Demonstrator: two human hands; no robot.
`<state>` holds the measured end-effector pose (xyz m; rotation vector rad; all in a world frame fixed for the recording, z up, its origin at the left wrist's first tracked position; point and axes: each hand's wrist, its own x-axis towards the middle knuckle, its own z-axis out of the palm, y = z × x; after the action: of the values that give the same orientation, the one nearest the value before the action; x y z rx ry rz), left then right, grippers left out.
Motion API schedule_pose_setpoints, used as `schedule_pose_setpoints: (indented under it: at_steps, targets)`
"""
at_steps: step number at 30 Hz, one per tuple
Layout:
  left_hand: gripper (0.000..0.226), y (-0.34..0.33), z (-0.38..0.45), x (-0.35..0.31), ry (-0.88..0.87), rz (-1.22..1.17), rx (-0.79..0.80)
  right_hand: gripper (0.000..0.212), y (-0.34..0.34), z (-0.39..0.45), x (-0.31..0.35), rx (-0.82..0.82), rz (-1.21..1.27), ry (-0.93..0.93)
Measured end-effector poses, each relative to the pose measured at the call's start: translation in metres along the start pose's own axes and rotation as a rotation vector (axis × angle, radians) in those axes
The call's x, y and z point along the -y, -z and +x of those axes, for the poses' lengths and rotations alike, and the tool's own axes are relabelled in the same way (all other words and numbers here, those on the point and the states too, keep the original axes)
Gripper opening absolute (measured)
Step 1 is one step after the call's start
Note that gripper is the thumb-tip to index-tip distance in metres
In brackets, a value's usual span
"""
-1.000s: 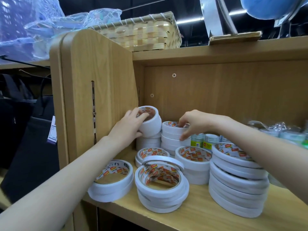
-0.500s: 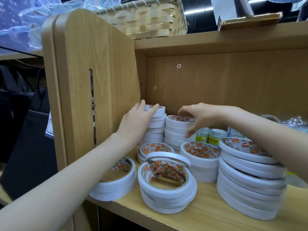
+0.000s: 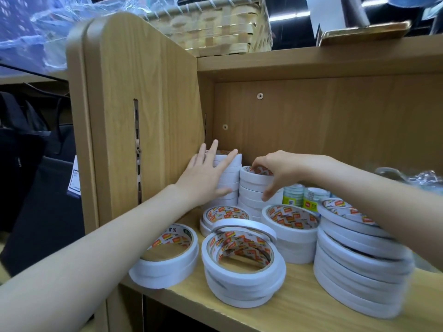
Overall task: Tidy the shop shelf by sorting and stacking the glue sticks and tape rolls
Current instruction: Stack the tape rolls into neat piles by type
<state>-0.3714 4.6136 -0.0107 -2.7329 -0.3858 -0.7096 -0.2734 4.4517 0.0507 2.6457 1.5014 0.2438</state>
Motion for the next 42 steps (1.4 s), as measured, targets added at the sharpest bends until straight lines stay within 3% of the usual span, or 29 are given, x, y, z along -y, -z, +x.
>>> schedule_pose_setpoints:
  at_steps: [7, 15, 19, 22, 26, 28, 33, 35, 39, 42]
  targets:
    - [0.082, -0.008, 0.010, -0.009, 0.093, -0.062, -0.059, 0.084, -0.011, 0.011, 0.016, 0.000, -0.083, -0.029]
    - [0.086, 0.001, 0.007, -0.001, 0.023, -0.222, 0.027, 0.066, -0.023, 0.010, 0.031, -0.118, -0.259, -0.069]
    - [0.090, 0.011, -0.007, 0.009, -0.019, -0.290, 0.082, 0.068, -0.018, 0.011, 0.031, -0.040, -0.245, -0.046]
    - [0.080, 0.023, -0.021, 0.018, -0.043, -0.315, 0.124, 0.073, -0.005, 0.009, 0.024, 0.042, -0.155, -0.026]
    - [0.053, 0.046, -0.048, 0.024, -0.021, -0.436, 0.141, 0.040, 0.014, -0.007, 0.024, -0.144, -0.016, 0.081]
    - [0.042, 0.059, -0.064, 0.025, -0.018, -0.498, 0.226, 0.032, 0.022, -0.026, 0.029, -0.167, 0.114, 0.158]
    - [0.030, 0.083, -0.098, 0.029, -0.060, -0.607, 0.488, 0.033, 0.017, -0.074, 0.047, 0.028, 0.402, 0.401]
    - [0.023, 0.089, -0.106, 0.032, -0.061, -0.642, 0.538, 0.035, 0.011, -0.083, 0.051, 0.061, 0.380, 0.404]
    - [0.024, 0.094, -0.119, 0.032, -0.080, -0.571, 0.656, 0.015, 0.001, -0.085, 0.055, 0.018, 0.249, 0.350]
    - [0.027, 0.089, -0.130, 0.026, -0.086, -0.437, 0.707, 0.004, 0.000, -0.091, 0.058, 0.002, 0.425, 0.332]
